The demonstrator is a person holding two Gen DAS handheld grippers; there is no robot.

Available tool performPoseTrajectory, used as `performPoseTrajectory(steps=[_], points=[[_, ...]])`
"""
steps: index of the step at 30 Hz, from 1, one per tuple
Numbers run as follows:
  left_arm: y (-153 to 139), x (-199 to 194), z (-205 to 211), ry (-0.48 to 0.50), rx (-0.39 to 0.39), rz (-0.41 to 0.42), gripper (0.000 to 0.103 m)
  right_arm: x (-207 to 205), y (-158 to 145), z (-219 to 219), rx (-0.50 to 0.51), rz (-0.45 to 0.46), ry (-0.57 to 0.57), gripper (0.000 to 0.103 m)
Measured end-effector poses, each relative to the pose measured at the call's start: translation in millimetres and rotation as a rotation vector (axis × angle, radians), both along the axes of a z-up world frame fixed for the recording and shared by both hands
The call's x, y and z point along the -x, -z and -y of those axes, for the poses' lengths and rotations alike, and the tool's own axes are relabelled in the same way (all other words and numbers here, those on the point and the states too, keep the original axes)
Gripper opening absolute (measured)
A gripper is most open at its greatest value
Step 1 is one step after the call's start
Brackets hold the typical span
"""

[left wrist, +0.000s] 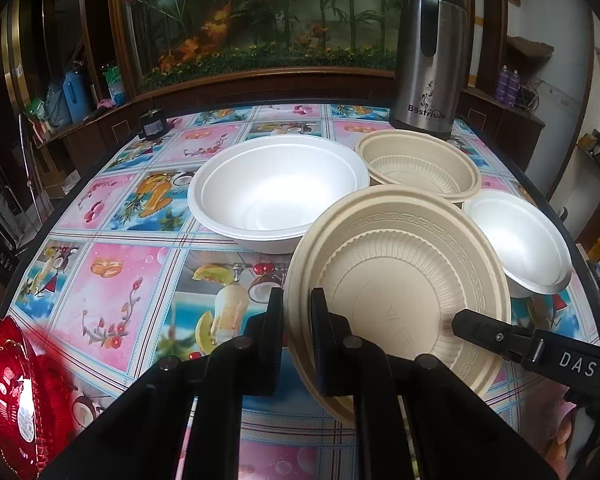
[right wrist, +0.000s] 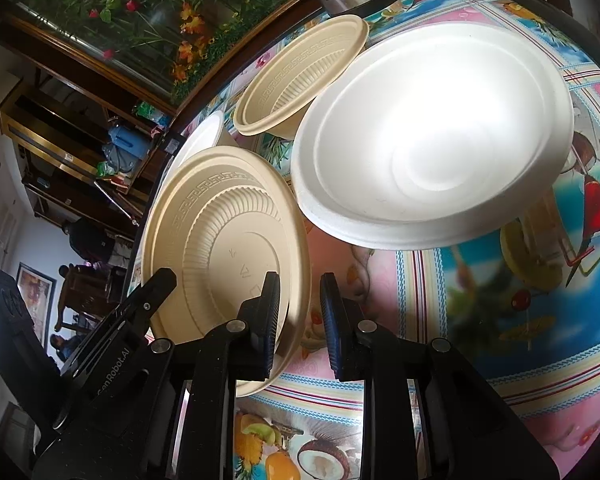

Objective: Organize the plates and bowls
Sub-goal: 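Lift the beige plate with the left gripper while the right gripper also holds its rim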

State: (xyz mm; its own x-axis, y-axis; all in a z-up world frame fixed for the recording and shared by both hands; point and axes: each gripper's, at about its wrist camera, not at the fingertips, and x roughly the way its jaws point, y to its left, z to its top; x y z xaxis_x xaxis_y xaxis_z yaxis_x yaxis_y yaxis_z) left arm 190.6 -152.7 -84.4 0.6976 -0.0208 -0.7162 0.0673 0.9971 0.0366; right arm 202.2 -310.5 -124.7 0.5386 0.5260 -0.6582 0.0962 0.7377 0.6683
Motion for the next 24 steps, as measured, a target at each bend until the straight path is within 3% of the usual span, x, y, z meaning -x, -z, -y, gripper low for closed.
performPoseTrajectory(steps=[5, 24], points=[[-1, 2, 0, 0.000, -0.006, 0.009, 0.011, -1, 3, 0, -0.009, -0.017, -0.007, 0.021], [-2, 3, 2, 0.000, -0.022, 0.025, 0.011, 2, 22, 11, -0.194, -0.092, -0.014, 0.021]])
